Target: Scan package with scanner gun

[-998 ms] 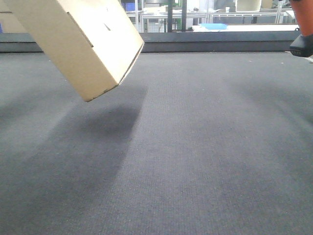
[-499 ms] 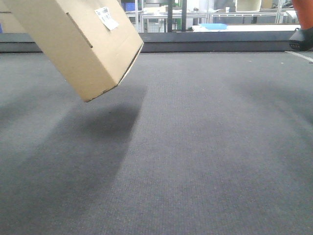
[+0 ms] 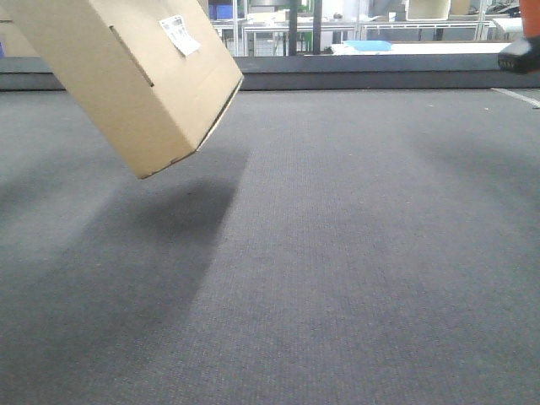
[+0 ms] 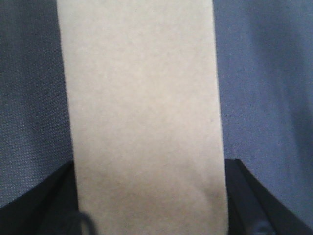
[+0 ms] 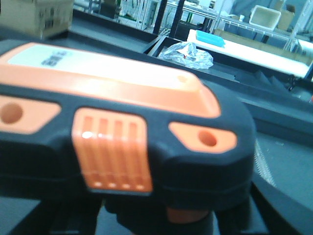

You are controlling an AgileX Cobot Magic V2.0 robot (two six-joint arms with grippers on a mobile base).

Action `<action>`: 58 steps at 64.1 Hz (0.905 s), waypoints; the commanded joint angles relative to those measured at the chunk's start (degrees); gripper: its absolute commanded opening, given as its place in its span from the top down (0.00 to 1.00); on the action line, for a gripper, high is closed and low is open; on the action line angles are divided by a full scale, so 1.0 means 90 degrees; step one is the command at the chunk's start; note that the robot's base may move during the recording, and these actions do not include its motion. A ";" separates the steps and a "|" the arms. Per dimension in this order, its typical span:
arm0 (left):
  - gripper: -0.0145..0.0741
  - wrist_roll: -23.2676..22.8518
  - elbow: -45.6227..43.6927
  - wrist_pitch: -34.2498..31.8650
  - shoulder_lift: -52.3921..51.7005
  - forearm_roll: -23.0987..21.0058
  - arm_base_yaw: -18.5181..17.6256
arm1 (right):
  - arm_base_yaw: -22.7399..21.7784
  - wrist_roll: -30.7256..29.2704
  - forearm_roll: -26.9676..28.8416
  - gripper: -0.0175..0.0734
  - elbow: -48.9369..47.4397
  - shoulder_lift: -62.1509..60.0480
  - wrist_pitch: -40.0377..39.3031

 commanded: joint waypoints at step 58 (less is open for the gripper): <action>0.96 -0.0025 -0.0064 -0.0027 -0.0092 -0.0020 -0.0045 | 0.0010 0.2427 -0.0255 0.99 0.2660 -0.0264 -0.3679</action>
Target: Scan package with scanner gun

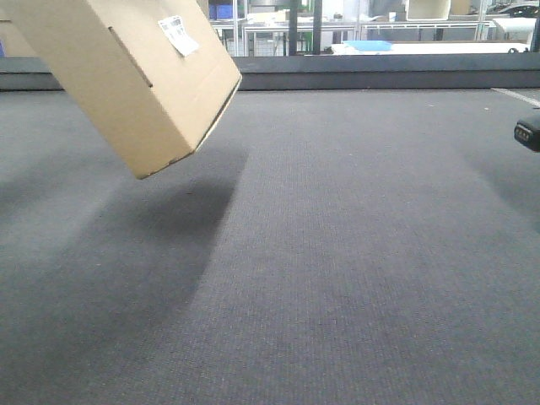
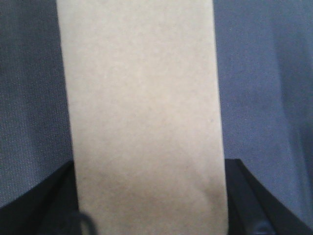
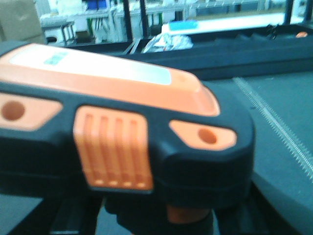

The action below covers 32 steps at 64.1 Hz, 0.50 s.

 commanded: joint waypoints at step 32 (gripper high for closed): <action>0.96 -0.0025 -0.0064 -0.0032 -0.0092 -0.0041 -0.0045 | 0.0010 0.0518 -0.0631 0.99 -0.0049 0.1553 -0.1586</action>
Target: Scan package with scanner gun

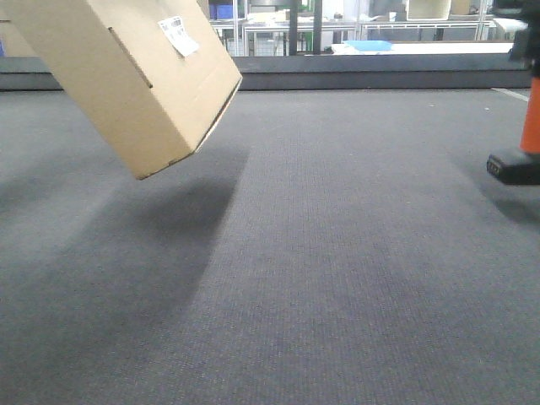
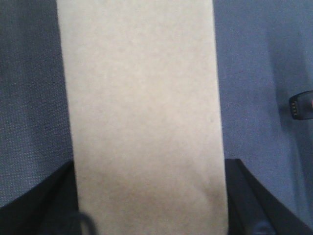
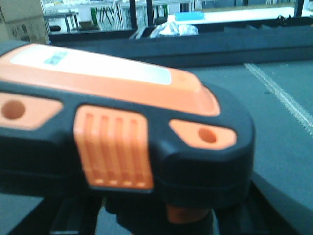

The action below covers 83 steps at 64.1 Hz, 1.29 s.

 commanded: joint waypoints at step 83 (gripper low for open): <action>0.96 -0.0025 -0.0064 -0.0032 -0.0092 -0.0102 -0.0045 | 0.0010 0.0031 -0.0369 0.76 -0.0062 0.0192 0.0073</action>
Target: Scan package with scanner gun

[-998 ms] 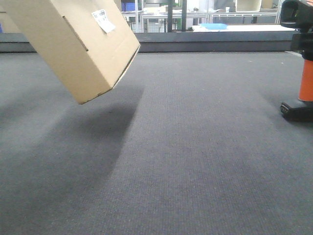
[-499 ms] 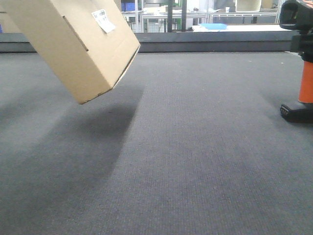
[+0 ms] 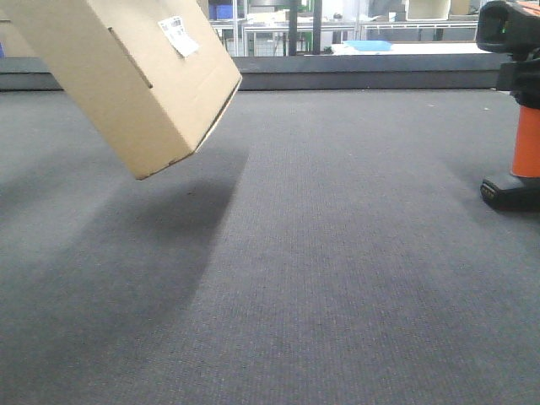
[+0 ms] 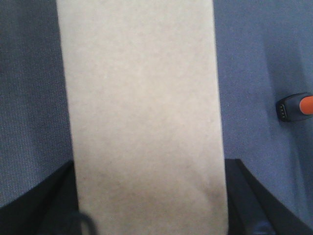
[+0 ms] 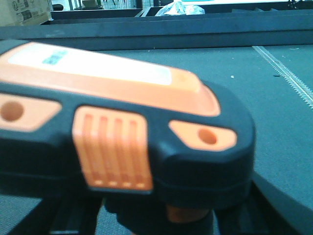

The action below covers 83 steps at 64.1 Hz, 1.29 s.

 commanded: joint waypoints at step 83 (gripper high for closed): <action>0.96 -0.0062 -0.0079 -0.0032 -0.0092 0.1579 -0.0045 | -0.0070 -0.0384 -0.0022 0.18 -0.0050 -0.1443 0.2560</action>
